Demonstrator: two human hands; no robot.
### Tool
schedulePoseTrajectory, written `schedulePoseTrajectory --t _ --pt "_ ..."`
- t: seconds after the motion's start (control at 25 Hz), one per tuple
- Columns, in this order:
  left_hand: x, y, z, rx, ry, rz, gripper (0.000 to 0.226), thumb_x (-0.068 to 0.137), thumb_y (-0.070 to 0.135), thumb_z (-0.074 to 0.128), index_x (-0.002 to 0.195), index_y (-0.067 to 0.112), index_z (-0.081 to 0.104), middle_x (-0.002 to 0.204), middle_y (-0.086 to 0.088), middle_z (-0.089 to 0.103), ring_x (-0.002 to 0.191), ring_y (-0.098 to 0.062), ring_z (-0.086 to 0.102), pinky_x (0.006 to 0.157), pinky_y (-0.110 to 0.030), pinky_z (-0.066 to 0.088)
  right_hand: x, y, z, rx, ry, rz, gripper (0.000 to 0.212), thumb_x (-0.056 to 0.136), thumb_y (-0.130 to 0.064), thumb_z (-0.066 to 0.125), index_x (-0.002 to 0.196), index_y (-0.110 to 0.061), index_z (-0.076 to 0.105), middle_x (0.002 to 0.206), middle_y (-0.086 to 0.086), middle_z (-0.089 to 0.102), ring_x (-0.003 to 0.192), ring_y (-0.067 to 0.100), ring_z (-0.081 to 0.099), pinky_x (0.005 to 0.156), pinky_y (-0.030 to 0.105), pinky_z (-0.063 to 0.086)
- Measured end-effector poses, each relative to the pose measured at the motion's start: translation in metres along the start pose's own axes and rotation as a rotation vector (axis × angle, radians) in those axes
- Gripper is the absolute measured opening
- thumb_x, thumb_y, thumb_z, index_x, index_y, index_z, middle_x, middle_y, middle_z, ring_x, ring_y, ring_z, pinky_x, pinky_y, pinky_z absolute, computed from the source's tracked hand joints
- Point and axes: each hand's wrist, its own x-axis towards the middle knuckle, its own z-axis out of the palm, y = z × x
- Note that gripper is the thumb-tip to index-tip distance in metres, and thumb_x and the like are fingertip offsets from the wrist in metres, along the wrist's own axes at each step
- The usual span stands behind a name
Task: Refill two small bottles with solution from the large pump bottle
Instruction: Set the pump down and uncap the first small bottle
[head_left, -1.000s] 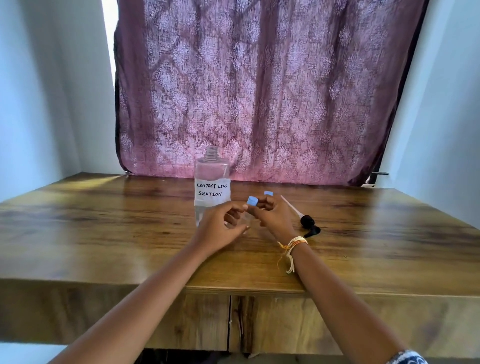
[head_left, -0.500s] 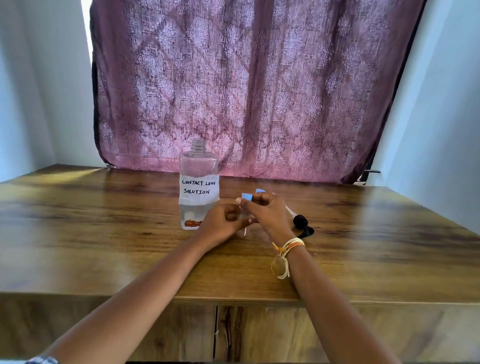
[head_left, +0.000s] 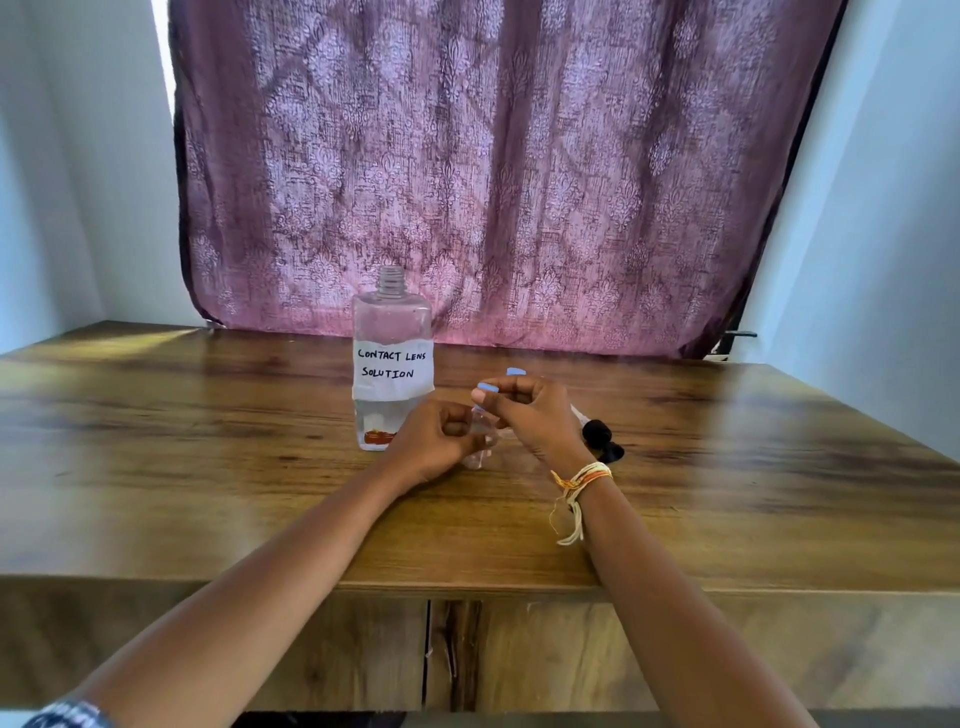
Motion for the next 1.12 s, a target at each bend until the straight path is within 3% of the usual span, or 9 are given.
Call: schedulePoseTrajectory --t 0.08,0.24,0.4,0.52,0.64,0.76,0.92,1.0,1.12 --pt "-0.001 -0.001 -0.001 -0.018 0.005 -0.012 0.024 0.078 0.022 0.078 0.099 0.011 0.075 0.09 -0.007 0.076 0.087 -0.02 0.072 0.091 -0.045 0.055 0.001 -0.001 -0.003 0.047 -0.06 0.039 0.025 0.086 0.001 0.066 0.108 0.013 0.066 0.069 0.002 0.069 0.05 -0.002 0.063 0.05 0.01 0.048" --pt "-0.002 0.001 0.001 -0.047 0.021 -0.017 0.03 0.076 0.024 0.08 0.101 0.009 0.074 0.092 -0.01 0.077 0.091 -0.026 0.073 0.092 -0.047 0.055 0.001 -0.002 -0.006 0.073 -0.125 0.035 0.027 0.094 -0.001 0.055 0.118 0.008 0.062 0.107 0.019 0.068 0.081 0.016 0.065 0.059 0.015 0.05" --pt "-0.003 0.002 0.001 -0.033 0.025 -0.022 0.025 0.075 0.022 0.081 0.095 0.008 0.075 0.084 -0.011 0.077 0.083 -0.028 0.074 0.088 -0.044 0.056 -0.002 -0.001 -0.007 0.037 -0.077 -0.04 0.023 0.083 -0.004 0.071 0.105 0.003 0.069 0.093 0.012 0.069 0.077 0.011 0.064 0.069 0.018 0.054" --pt "-0.002 0.003 0.002 0.01 0.052 -0.026 0.029 0.072 0.023 0.083 0.097 0.009 0.075 0.089 -0.01 0.076 0.085 -0.025 0.072 0.083 -0.036 0.055 0.002 0.0 -0.011 0.121 -0.086 -0.02 0.021 0.086 0.005 0.064 0.107 0.005 0.067 0.103 0.018 0.069 0.085 0.02 0.066 0.082 0.031 0.055" --pt "-0.005 0.005 0.003 -0.028 0.045 -0.015 0.036 0.071 0.016 0.084 0.103 0.009 0.07 0.087 -0.006 0.072 0.075 -0.023 0.072 0.071 -0.027 0.058 0.002 0.001 -0.01 0.084 -0.11 -0.022 0.016 0.083 0.0 0.068 0.099 -0.002 0.072 0.089 0.011 0.07 0.079 0.02 0.063 0.077 0.034 0.052" --pt "-0.007 0.005 0.002 -0.046 0.038 0.02 0.038 0.07 0.01 0.084 0.102 0.009 0.065 0.084 -0.005 0.068 0.074 -0.034 0.072 0.069 -0.039 0.062 0.0 0.004 -0.009 0.016 -0.095 -0.043 0.014 0.077 -0.006 0.078 0.088 -0.013 0.074 0.079 0.003 0.071 0.074 0.017 0.065 0.074 0.033 0.053" --pt "-0.005 0.004 0.002 -0.065 0.041 -0.011 0.032 0.07 0.008 0.084 0.095 0.011 0.064 0.086 -0.009 0.068 0.071 -0.034 0.07 0.074 -0.049 0.06 0.005 0.006 -0.012 0.091 -0.148 -0.044 0.027 0.081 0.008 0.067 0.1 -0.012 0.072 0.104 0.015 0.072 0.09 0.018 0.069 0.085 0.033 0.057" --pt "-0.004 0.003 0.002 -0.052 0.043 -0.008 0.033 0.071 0.01 0.084 0.098 0.01 0.064 0.087 -0.009 0.068 0.076 -0.036 0.071 0.078 -0.051 0.059 0.007 0.008 -0.011 0.024 -0.171 -0.066 0.032 0.08 0.003 0.071 0.104 -0.017 0.071 0.1 0.011 0.072 0.088 0.02 0.067 0.087 0.037 0.055" --pt "-0.003 0.0 0.001 -0.018 0.054 0.023 0.034 0.072 0.012 0.083 0.101 0.013 0.064 0.086 -0.005 0.067 0.083 -0.031 0.07 0.084 -0.053 0.056 0.007 0.011 -0.012 -0.055 -0.178 -0.094 0.035 0.073 -0.009 0.081 0.103 -0.025 0.071 0.091 0.004 0.068 0.08 0.012 0.062 0.08 0.029 0.055"
